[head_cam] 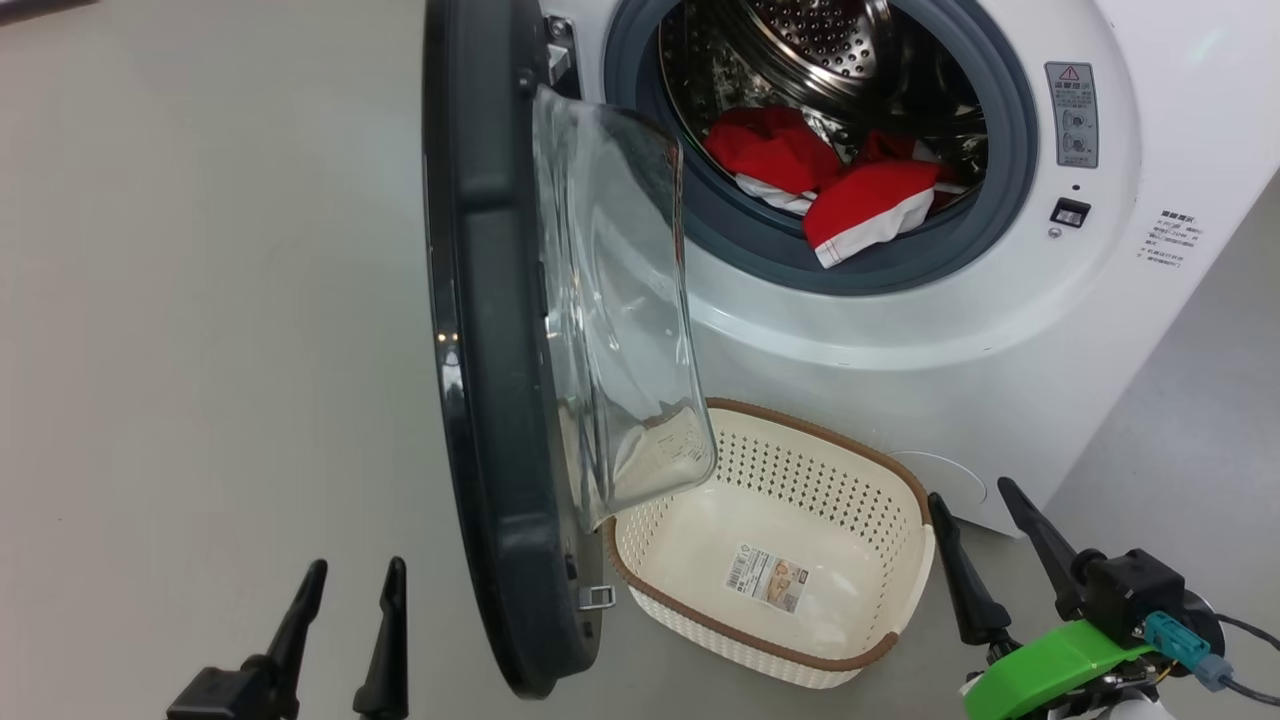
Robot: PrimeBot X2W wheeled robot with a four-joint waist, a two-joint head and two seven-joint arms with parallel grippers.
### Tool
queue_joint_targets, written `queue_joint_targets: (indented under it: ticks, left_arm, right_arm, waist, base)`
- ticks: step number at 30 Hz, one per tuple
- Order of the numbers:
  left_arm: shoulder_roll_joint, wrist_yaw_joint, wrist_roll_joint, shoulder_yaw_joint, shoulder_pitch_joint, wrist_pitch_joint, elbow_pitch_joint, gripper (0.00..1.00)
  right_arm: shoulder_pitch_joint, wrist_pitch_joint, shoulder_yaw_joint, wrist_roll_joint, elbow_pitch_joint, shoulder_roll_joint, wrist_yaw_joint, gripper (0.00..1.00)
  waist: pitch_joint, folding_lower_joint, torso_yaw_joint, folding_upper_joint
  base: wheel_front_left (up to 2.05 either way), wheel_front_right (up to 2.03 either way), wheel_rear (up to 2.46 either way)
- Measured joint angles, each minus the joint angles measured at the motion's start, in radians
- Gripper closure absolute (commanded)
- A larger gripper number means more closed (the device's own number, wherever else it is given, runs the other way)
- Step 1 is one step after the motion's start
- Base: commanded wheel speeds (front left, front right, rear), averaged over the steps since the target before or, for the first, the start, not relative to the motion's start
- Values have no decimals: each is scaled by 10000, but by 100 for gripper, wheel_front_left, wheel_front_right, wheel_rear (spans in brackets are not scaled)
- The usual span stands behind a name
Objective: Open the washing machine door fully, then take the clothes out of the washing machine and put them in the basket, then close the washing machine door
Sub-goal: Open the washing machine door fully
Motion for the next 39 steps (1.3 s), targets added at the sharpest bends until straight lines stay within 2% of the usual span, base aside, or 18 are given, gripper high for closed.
queue_joint_targets:
  ticks: [10, 11, 12, 18, 22, 26, 30, 34, 37, 39]
  left_arm:
    - [0, 6, 17, 6, 145, 0, 6, 0]
    - [0, 15, 42, 12, 145, 0, 8, 16]
    - [0, 15, 42, 12, 145, 0, 8, 100]
    - [-2, 125, 29, 420, 120, 2, -602, 100]
    - [0, 295, -48, 844, -43, 2, -1944, 100]
    - [2, 374, -263, 748, -301, -44, -3753, 100]
    - [8, 362, -360, -171, -304, -84, -4959, 100]
    - [13, 88, -267, -1574, -198, -84, -5609, 100]
    - [33, -73, -286, -2449, 197, -84, -5313, 100]
    - [59, -132, -443, -3154, 415, -82, -4577, 100]
  right_arm:
    - [128, 0, -198, -90, 52, 115, 0, 0]
    - [128, 0, -207, -98, 52, 130, 0, 0]
    - [128, 0, -207, -98, 52, 130, 0, 0]
    - [129, 0, -244, -259, 58, 199, 0, 0]
    - [132, 0, -257, -263, 54, 211, 0, 0]
    - [132, 0, -270, -263, 38, 213, 0, 0]
    - [132, 0, -293, -265, 8, 213, 0, 0]
    - [132, 0, -305, -265, -10, 213, 0, 0]
    - [130, 0, -314, -265, -21, 215, 0, 0]
    - [128, -2, -337, -265, -21, 213, 0, 0]
  waist:
    - [-12, 0, -37, 0]
    - [-15, 0, -36, 0]
    - [-15, 0, -36, 0]
    - [-43, 0, -9, 0]
    - [-41, 0, 8, 0]
    - [-44, 0, 11, 0]
    - [-60, 0, -2, 0]
    - [-53, 0, -62, 0]
    - [-26, 0, -89, 0]
    - [-12, 0, -106, 0]
  base:
    - [0, 0, 0]
    - [0, 0, 0]
    - [0, 0, 0]
    - [0, 0, 0]
    - [0, 0, 0]
    - [0, 0, 0]
    - [0, 0, 0]
    - [0, 0, 0]
    - [0, 0, 0]
    - [0, 0, 0]
